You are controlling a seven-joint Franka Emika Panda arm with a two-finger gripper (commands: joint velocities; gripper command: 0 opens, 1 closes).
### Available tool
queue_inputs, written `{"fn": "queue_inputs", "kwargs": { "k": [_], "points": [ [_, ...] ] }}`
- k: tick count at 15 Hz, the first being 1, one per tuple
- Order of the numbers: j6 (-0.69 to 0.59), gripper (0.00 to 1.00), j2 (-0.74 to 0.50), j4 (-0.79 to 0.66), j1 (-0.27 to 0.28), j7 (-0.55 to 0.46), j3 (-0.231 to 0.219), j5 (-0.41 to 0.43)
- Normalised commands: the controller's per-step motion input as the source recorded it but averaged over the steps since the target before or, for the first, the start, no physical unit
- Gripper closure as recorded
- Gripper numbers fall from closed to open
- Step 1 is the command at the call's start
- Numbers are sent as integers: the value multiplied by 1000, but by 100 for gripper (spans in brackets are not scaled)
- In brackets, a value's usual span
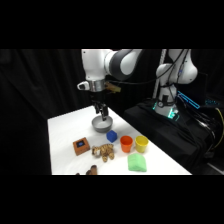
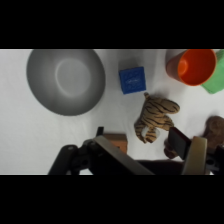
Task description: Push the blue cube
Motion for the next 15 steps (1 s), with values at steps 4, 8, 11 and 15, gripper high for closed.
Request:
{"fn": "queue_inputs", "kwargs": {
  "k": [4,8,11,15],
  "points": [
    [9,0,-79,-88,-31,-5,24,18],
    [142,25,-184,-260,-34,19,18,30],
    [265,43,-170,-253,-19,58,21,10],
    [276,76,-85,-173,-17,68,18,-2]
  ]
}}
